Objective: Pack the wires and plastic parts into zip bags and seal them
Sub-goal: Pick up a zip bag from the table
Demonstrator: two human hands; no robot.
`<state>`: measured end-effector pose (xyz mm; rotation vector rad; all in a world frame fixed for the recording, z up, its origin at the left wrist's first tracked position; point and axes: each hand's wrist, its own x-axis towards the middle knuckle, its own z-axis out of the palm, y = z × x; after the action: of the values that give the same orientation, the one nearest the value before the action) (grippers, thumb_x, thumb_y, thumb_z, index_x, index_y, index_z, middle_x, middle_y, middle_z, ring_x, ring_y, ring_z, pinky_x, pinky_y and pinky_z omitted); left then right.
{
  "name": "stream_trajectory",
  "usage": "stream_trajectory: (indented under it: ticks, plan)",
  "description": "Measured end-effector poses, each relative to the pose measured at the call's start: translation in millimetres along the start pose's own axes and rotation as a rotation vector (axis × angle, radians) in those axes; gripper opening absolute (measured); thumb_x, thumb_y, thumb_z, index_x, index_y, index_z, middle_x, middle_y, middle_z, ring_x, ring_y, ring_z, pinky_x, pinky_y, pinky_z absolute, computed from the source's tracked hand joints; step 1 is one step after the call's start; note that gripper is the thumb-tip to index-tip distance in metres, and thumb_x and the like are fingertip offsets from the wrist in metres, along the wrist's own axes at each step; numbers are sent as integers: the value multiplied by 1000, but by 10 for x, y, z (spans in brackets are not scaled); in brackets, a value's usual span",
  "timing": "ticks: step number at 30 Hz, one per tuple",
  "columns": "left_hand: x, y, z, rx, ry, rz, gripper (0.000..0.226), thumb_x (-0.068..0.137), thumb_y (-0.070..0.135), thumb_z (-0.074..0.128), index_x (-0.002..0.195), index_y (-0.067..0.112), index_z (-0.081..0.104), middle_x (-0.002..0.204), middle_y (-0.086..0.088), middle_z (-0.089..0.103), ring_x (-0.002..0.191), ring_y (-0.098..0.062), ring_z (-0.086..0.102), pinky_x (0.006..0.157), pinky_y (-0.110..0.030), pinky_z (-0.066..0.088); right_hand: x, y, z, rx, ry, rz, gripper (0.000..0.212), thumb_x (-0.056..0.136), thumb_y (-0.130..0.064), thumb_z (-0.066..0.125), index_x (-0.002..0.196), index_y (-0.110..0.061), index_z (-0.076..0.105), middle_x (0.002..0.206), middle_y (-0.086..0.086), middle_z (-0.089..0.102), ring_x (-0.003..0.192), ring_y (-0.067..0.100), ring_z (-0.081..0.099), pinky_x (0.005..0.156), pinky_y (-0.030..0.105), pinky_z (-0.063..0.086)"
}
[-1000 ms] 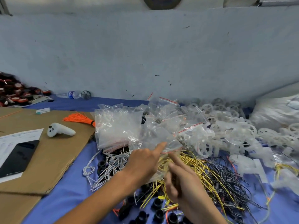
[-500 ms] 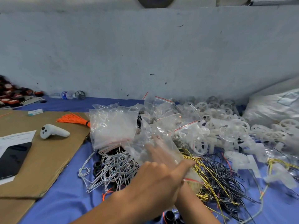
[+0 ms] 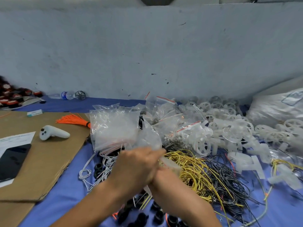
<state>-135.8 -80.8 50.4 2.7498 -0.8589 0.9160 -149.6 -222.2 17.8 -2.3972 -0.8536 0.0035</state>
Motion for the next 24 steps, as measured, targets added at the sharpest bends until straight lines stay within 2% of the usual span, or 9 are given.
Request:
stream_trajectory:
  ticks: [2,4,6,9,12,16,18,20,24]
  plan:
    - [43,-205,18,21,39,-107,37,84,28,47,106,24,77,66,3,66,52,-24,65,39,-29,46,-128,13,-37,50,99,-23,26,98,-17,49,116,-21,66,115,-8,68,101,10,62,83,23,47]
    - [23,-327,12,-2,63,-160,33,87,23,55,112,22,76,68,3,68,50,-24,63,40,-30,47,-297,143,-77,94,236,63,23,96,-28,53,112,-30,68,106,-19,69,95,-5,62,79,15,47]
    - [18,-379,26,15,96,-187,34,85,20,59,114,21,76,70,1,71,49,-25,62,42,-30,47,-425,441,-123,-65,300,226,23,98,-33,52,117,-34,65,112,-21,64,104,-2,56,88,22,46]
    - [39,-410,78,-37,65,-263,40,84,20,54,118,22,75,82,-5,76,61,-34,67,51,-38,52,-476,833,-219,-339,233,460,36,101,-45,45,134,-34,53,132,-12,53,121,14,45,101,31,37]
    - [33,-387,218,-134,-17,-334,42,90,22,50,126,29,70,90,-11,76,78,-38,67,67,-43,53,-460,1002,-223,-354,158,495,44,98,-53,47,137,-34,49,132,-9,54,119,18,46,100,35,38]
    - [19,-362,340,-250,-40,-388,41,93,22,50,128,30,69,82,-10,74,75,-35,63,69,-39,48,-401,993,-177,-404,221,469,39,93,-48,58,129,-35,49,119,-8,60,110,19,50,93,35,40]
    - [6,-351,395,-308,-56,-389,38,95,20,56,129,31,66,68,-2,68,63,-25,56,63,-35,43,-383,963,-180,-418,232,468,36,93,-38,58,126,-33,45,112,-6,65,104,22,55,86,37,44]
    - [-3,-333,422,-341,-72,-376,37,97,29,57,133,34,61,57,4,57,59,-17,53,60,-34,42,-380,954,-206,-409,252,469,35,93,-27,54,126,-31,42,106,-3,67,98,25,59,76,36,47]
    - [-2,-315,435,-393,-79,-344,39,98,42,56,137,39,54,62,7,59,63,-16,58,60,-36,50,-400,930,-337,-420,347,487,41,93,-20,48,134,-26,46,108,2,68,98,29,61,69,38,44]
